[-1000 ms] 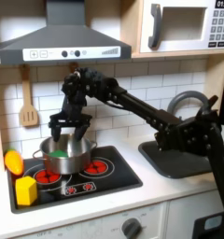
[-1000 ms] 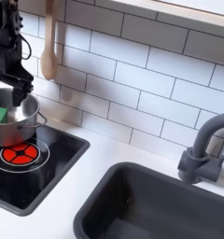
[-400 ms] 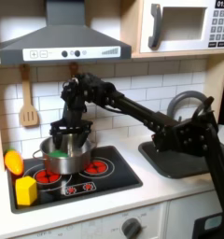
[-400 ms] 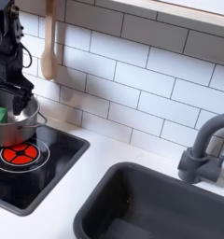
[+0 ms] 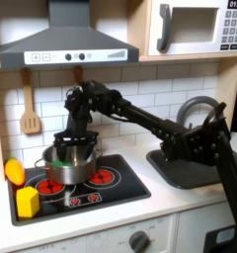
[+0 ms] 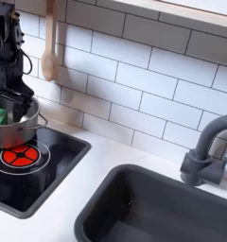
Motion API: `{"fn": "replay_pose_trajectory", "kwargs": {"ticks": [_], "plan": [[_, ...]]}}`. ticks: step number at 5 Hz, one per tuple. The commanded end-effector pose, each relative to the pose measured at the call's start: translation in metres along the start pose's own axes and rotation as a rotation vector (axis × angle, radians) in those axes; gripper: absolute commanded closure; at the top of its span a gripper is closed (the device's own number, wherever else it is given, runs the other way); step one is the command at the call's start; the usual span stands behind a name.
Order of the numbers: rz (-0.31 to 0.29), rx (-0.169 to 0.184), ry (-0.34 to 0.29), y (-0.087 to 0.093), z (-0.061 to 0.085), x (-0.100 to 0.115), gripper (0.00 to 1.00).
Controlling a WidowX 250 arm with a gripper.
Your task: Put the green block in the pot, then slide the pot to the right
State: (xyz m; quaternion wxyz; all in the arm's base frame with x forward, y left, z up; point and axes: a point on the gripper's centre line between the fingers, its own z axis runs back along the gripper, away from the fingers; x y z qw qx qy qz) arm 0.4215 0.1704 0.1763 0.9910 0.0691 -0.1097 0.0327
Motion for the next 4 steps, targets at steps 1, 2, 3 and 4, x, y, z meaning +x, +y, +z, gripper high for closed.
{"fn": "replay_pose_trajectory", "kwargs": {"ticks": [1, 2, 3, 4], "plan": [[-0.025, -0.028, 0.016, -0.010, -0.003, -0.005, 0.00], [-0.030, -0.044, 0.038, -0.014, -0.009, -0.010, 0.00], [-0.032, -0.052, 0.039, -0.015, -0.009, -0.012, 0.00], [-0.039, -0.063, 0.045, -0.018, -0.008, -0.017, 0.00]]}}
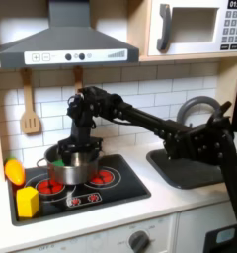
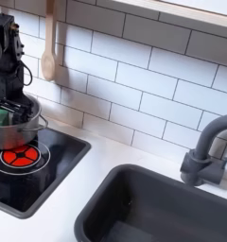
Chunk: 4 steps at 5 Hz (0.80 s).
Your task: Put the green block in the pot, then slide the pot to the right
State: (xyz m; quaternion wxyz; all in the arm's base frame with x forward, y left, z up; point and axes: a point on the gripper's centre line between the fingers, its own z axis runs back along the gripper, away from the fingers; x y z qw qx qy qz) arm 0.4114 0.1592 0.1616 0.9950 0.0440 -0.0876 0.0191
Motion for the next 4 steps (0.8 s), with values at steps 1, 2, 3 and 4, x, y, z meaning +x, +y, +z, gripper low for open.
{"fn": "replay_pose_trajectory", "kwargs": {"ticks": [1, 2, 3, 4], "plan": [[-0.019, -0.022, 0.002, -0.009, 0.003, -0.007, 0.00], [-0.017, -0.028, 0.005, -0.011, 0.004, -0.011, 0.00], [-0.040, -0.041, 0.007, -0.023, 0.006, -0.013, 0.00], [-0.055, -0.050, 0.007, -0.033, 0.008, -0.015, 0.00]]}}
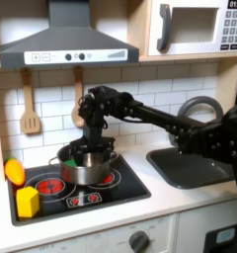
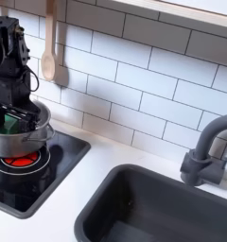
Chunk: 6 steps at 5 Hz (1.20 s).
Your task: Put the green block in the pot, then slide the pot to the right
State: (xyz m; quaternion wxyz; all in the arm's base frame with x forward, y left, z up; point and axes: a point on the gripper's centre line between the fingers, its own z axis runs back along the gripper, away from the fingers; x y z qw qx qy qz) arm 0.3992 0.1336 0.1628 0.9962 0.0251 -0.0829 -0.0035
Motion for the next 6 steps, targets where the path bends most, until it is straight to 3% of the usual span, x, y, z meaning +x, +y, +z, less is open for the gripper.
{"fn": "replay_pose_trajectory", "kwargs": {"ticks": [1, 6], "plan": [[-0.022, -0.012, -0.004, -0.012, 0.004, -0.004, 0.00], [-0.060, -0.034, 0.006, -0.046, 0.010, -0.018, 0.00]]}}
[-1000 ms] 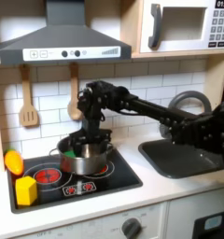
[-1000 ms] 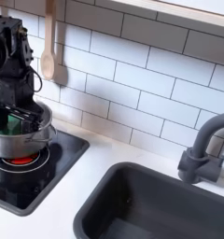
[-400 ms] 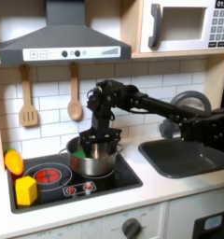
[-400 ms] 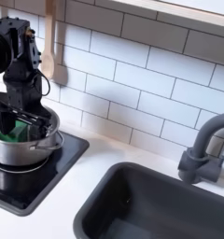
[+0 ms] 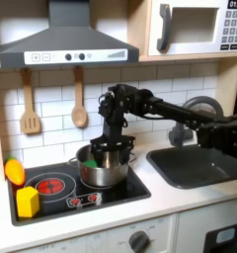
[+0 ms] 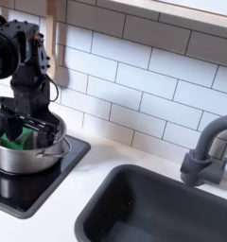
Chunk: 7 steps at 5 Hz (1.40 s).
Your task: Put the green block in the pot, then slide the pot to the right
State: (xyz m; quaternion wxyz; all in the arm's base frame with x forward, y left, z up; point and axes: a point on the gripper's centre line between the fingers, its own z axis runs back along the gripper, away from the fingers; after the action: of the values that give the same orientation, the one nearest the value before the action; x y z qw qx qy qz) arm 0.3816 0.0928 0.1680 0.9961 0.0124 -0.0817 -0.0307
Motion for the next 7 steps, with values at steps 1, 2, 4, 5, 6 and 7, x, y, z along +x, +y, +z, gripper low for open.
{"fn": "replay_pose_trajectory", "kwargs": {"ticks": [1, 2, 4, 5, 6, 7], "plan": [[-0.019, -0.005, 0.003, -0.011, 0.000, -0.002, 0.00], [-0.020, -0.005, 0.002, -0.013, 0.000, -0.002, 0.00], [-0.021, -0.014, -0.035, -0.016, 0.014, -0.001, 0.00], [-0.040, -0.042, -0.051, -0.020, 0.027, -0.002, 0.00], [-0.048, -0.071, -0.057, -0.026, 0.032, -0.004, 0.00], [-0.073, -0.032, -0.077, -0.028, 0.043, -0.009, 0.00]]}}
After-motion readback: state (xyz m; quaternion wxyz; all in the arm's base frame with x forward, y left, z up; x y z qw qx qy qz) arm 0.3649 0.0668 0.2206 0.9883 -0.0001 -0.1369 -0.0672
